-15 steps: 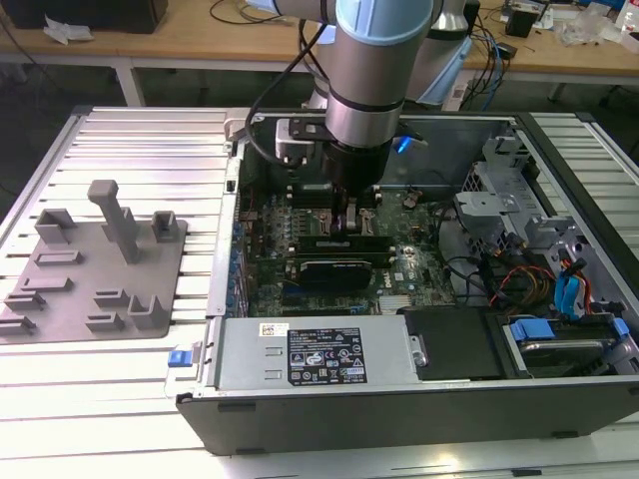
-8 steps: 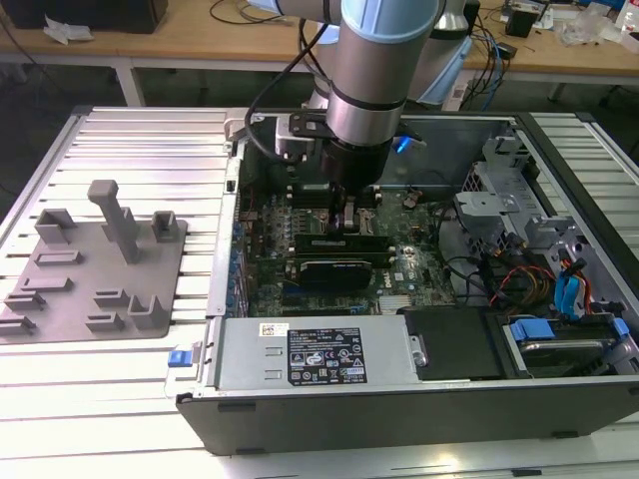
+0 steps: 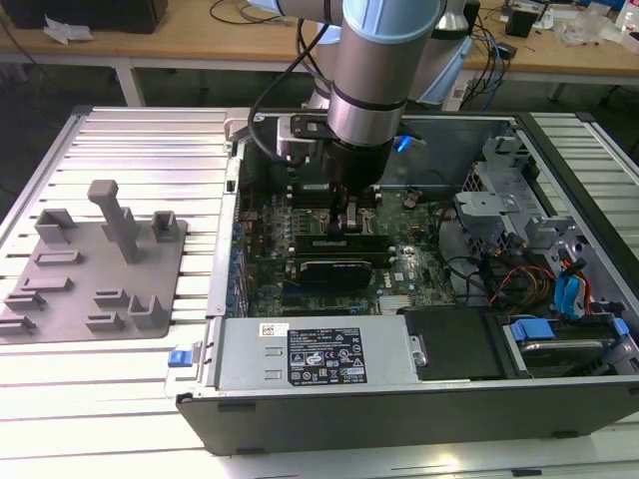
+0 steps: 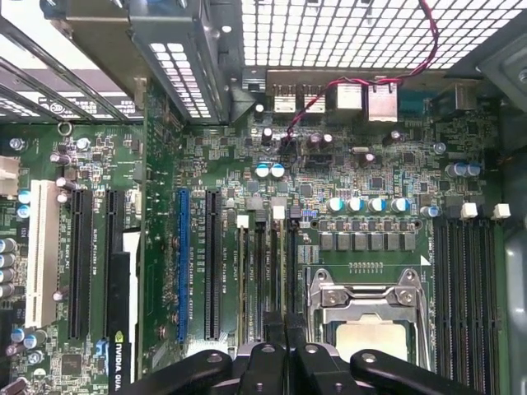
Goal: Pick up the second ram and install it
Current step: 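Insert the second ram into the second slot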
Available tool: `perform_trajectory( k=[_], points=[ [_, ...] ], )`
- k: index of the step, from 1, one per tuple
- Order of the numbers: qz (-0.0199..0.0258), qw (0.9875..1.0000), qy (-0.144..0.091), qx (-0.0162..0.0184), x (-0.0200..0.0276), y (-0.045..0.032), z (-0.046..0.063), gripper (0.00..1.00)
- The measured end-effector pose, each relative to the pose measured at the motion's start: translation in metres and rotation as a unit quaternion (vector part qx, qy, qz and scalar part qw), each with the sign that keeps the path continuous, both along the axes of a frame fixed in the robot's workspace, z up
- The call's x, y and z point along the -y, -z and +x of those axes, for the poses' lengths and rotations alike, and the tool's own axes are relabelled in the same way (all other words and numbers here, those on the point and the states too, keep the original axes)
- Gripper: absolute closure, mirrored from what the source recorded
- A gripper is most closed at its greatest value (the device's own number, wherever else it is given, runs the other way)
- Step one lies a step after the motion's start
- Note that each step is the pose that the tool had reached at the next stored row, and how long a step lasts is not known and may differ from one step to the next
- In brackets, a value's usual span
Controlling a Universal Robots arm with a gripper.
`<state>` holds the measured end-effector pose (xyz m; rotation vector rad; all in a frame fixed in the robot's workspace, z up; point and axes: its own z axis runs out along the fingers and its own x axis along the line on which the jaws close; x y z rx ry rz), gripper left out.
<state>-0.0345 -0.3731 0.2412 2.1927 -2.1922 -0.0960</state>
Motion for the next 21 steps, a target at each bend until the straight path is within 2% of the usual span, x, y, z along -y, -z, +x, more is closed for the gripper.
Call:
perform_trajectory(
  k=[3,5,21],
  points=[
    [0.0,1.0,0.0,0.0039,0.0,0.0003,0.0,0.91],
    [0.0001,1.0,0.0,0.0051,0.0003,0.0009,-0.0001,0.91],
    [0.0002,1.0,0.004,0.0053,0.0013,0.0034,0.0,0.91]
  ],
)
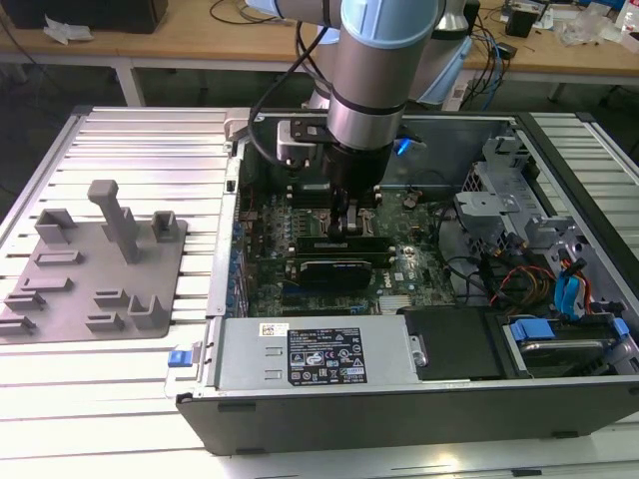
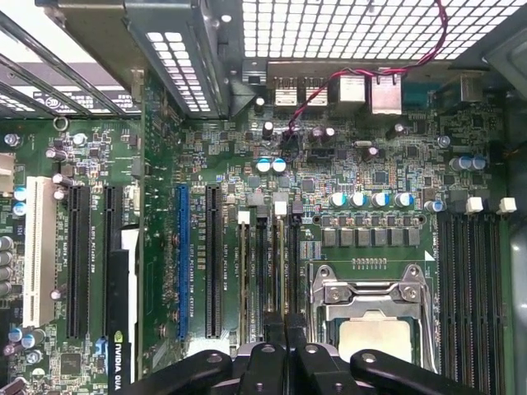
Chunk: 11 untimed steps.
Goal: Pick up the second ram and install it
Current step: 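Insert the second ram into the second slot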
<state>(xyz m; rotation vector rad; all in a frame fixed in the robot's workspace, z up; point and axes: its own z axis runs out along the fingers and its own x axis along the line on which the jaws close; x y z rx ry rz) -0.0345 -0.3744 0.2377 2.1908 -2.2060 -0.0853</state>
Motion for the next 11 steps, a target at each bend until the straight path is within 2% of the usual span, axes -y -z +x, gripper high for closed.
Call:
perform_trajectory(
  k=[11],
  points=[
    [0.0,1.0,0.0,0.0,-0.0008,0.0014,0.0007,0.91]
  ],
)
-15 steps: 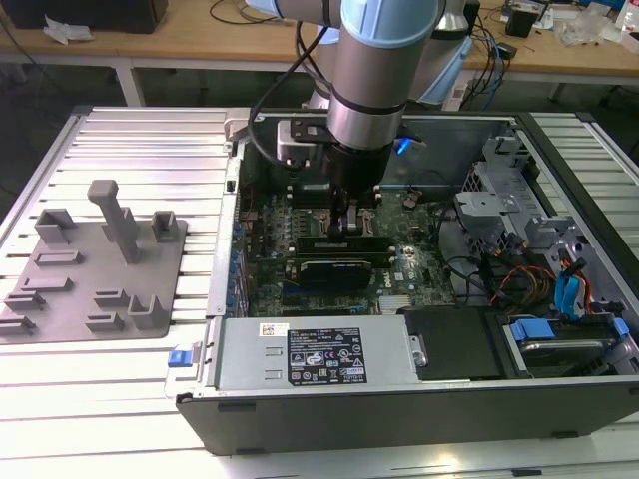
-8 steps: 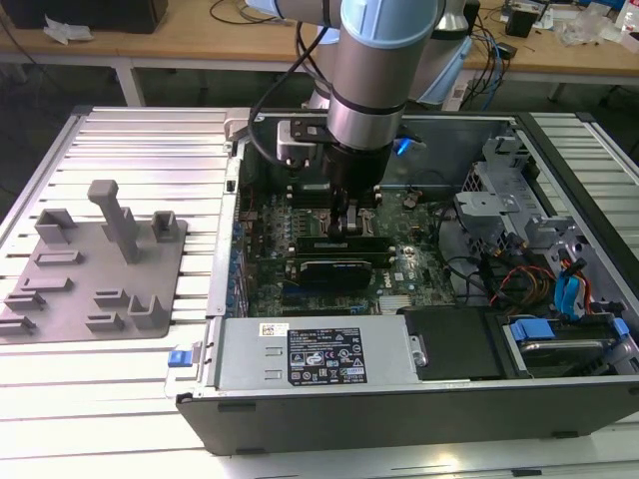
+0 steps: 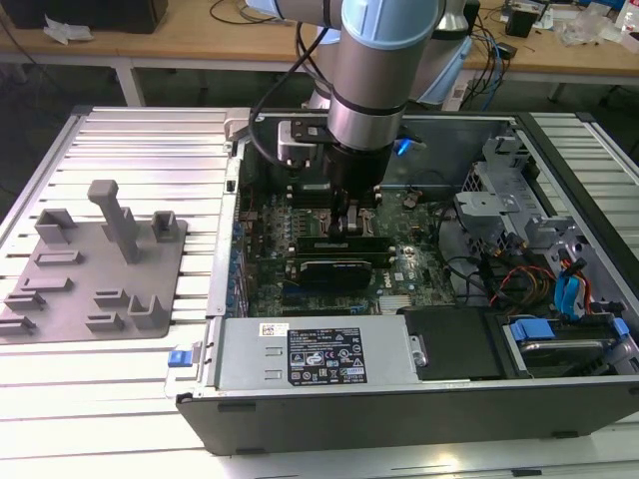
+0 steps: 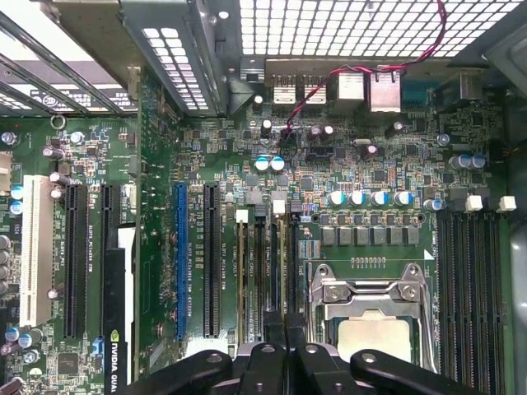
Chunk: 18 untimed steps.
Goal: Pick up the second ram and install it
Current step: 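Insert the second ram into the second slot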
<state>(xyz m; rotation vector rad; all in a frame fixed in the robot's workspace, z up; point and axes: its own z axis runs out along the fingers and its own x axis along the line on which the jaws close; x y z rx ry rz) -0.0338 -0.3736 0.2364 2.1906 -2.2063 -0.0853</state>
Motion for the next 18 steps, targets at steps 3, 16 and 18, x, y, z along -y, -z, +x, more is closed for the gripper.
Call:
perform_trajectory(
  k=[3,16,18],
  points=[
    [-0.0002,1.0,0.0,-0.0001,0.0001,0.0009,0.0,0.91],
    [-0.0002,1.0,0.0,-0.0002,0.0001,0.0098,0.0,0.91],
    [-0.0003,1.0,0.0,-0.0002,0.0001,0.0108,0.0,0.91]
  ],
)
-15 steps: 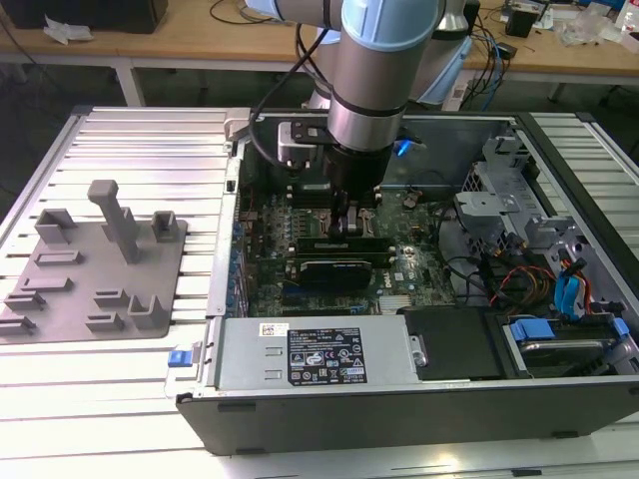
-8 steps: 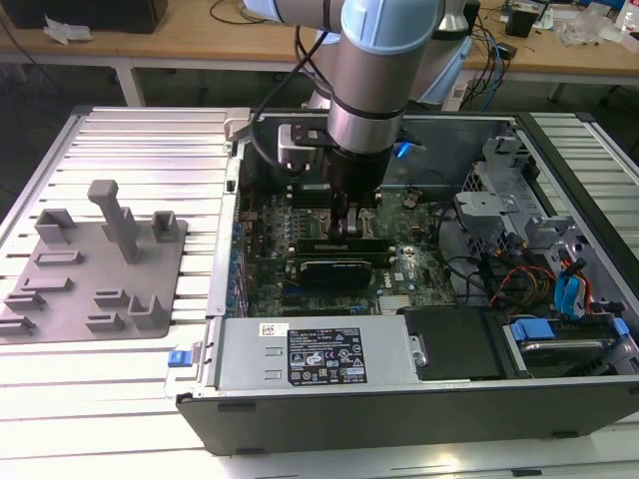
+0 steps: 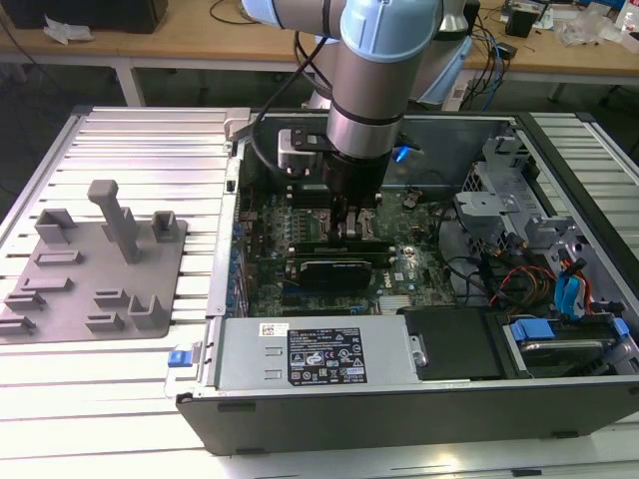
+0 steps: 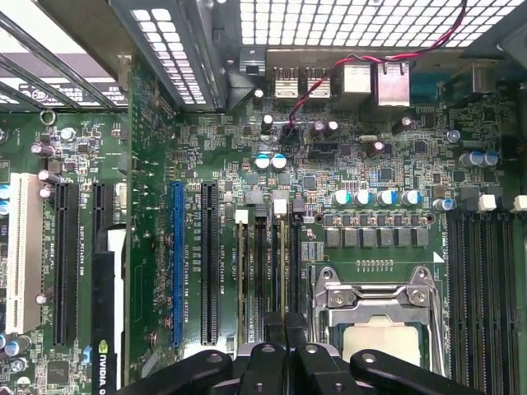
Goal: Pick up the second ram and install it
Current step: 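Insert the second ram into the second slot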
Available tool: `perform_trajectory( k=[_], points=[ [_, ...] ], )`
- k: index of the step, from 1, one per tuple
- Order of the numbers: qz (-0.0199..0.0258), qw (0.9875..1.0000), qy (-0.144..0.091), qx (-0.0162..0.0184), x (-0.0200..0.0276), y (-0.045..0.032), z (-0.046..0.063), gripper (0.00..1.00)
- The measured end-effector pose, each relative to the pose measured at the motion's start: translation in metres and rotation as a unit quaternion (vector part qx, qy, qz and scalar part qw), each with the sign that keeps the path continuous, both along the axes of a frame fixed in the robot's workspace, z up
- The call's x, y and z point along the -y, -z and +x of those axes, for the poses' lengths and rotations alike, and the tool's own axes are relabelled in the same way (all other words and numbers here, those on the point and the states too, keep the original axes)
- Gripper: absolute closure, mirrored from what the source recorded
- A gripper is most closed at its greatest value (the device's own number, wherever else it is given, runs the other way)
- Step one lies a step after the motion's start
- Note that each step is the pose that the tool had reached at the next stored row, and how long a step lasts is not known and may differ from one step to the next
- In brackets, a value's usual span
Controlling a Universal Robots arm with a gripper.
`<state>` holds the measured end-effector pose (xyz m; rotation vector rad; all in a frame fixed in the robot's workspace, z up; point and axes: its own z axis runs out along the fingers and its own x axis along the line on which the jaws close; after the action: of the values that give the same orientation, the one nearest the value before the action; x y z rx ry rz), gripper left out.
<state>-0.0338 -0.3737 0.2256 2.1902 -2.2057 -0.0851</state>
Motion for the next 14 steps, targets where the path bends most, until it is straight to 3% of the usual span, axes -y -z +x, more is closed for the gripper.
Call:
perform_trajectory(
  k=[4,5,6,9,14],
  points=[
    [0.0007,1.0,0.0,0.0004,-0.0002,0.0007,0.0,0.9],
    [0.0003,1.0,0.0,0.0002,-0.0001,0.0004,0.0,0.83],
    [0.0002,1.0,0.0,0.0001,-0.0001,0.0002,0.0,0.83],
    [0.0002,1.0,0.0,0.0003,-0.0001,-0.0102,0.0,0.83],
    [0.0002,1.0,0.0,0.0013,-0.0001,-0.036,0.0,0.83]
  ],
)
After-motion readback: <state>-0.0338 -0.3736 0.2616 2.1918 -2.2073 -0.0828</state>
